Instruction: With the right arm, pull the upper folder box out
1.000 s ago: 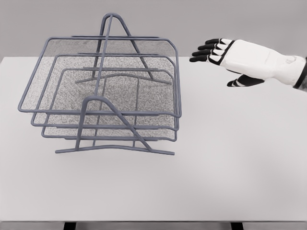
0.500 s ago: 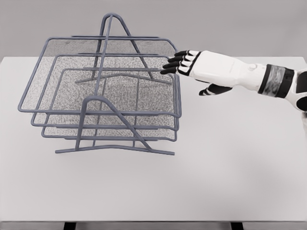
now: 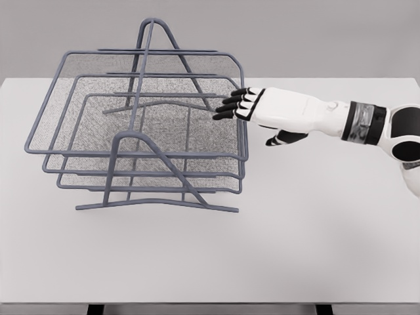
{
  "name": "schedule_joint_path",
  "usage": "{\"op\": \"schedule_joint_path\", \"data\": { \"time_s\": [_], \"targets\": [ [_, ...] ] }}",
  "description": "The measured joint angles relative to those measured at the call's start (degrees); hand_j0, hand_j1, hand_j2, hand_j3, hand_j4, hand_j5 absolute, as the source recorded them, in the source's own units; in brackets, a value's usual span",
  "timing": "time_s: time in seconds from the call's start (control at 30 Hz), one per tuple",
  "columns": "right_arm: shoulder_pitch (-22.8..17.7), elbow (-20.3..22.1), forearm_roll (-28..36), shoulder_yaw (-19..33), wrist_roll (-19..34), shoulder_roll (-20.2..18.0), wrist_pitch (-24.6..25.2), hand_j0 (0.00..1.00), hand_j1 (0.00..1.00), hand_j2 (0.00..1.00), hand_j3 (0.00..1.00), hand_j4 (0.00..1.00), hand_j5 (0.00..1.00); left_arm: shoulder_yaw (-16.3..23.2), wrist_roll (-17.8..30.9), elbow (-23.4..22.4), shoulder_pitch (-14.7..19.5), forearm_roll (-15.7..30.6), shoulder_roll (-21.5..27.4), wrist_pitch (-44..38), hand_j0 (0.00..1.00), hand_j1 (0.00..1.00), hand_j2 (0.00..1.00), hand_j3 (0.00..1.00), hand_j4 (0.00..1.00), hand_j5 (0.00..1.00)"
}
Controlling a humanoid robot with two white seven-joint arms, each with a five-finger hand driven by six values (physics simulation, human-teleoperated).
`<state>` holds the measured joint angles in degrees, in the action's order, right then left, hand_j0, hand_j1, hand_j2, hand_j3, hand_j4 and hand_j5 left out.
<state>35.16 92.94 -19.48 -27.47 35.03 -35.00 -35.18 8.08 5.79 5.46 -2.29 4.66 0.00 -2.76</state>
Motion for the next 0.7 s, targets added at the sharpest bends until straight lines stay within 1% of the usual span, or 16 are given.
{"op": "schedule_joint_path", "data": {
  "time_s": [0.5, 0.63, 0.7],
  "targets": [
    [-1.5, 0.4, 0.0, -0.1, 0.0, -2.8, 0.0, 1.00, 1.00, 1.00, 1.00, 1.00, 1.00, 0.0, 0.0, 0.0, 0.0, 0.0, 0.0, 0.0, 1.00, 1.00, 1.00, 1.00, 1.00, 1.00],
    [-0.5, 0.7, 0.2, 0.4, 0.0, -2.9, 0.0, 1.00, 1.00, 1.00, 1.00, 1.00, 1.00, 0.0, 0.0, 0.0, 0.0, 0.0, 0.0, 0.0, 1.00, 1.00, 1.00, 1.00, 1.00, 1.00],
    [-0.3, 1.2, 0.5, 1.5, 0.0, -2.7, 0.0, 1.00, 1.00, 1.00, 1.00, 1.00, 1.00, 0.0, 0.0, 0.0, 0.0, 0.0, 0.0, 0.0, 1.00, 1.00, 1.00, 1.00, 1.00, 1.00]
  ]
}}
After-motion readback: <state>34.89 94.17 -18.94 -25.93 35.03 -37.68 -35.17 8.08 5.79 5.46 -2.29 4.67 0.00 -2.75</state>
